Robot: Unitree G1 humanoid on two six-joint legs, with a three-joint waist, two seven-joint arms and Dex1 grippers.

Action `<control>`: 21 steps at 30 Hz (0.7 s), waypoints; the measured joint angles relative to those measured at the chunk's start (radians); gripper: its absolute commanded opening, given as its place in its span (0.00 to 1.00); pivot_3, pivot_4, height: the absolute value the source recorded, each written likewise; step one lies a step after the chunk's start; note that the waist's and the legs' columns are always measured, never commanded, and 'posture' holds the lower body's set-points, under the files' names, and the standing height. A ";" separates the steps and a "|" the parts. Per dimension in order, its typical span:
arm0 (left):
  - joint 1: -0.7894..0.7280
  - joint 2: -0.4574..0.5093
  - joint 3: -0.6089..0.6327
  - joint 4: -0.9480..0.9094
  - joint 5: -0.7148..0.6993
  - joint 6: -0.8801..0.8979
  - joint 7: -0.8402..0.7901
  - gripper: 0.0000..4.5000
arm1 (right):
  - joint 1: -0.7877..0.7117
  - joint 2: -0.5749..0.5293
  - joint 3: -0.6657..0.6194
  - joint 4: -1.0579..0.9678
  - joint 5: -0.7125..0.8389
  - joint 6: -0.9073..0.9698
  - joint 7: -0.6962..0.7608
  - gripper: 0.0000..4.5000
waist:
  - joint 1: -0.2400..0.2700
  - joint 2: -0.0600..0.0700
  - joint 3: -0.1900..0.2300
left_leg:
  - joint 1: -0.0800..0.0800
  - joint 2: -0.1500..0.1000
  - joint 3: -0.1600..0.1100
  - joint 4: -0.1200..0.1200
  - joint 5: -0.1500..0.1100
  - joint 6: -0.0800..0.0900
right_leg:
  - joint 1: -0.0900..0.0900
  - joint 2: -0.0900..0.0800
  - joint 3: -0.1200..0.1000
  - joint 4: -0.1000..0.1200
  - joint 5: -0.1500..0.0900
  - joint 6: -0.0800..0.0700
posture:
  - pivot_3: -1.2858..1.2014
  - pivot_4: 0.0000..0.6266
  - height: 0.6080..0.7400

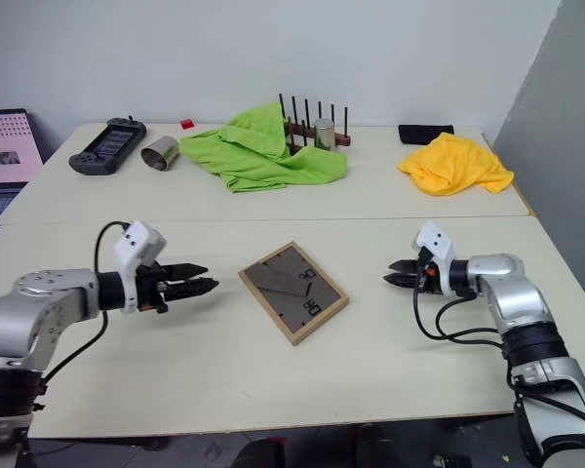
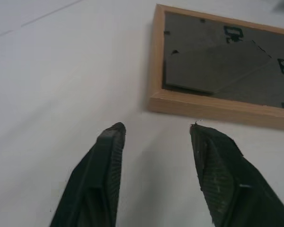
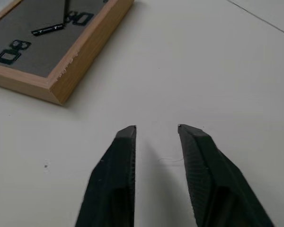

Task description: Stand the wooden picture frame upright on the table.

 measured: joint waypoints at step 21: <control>-0.211 -0.277 -0.208 0.269 0.205 -0.189 0.018 0.00 | 0.132 0.110 0.113 -0.381 0.025 0.227 -0.021 0.00 | 0.019 0.000 0.000 | -0.001 -0.002 -0.005 0.003 0.000 0.000 | 0.000 0.000 -0.004 0.003 0.000 0.000 | 0.52 0.24 1.00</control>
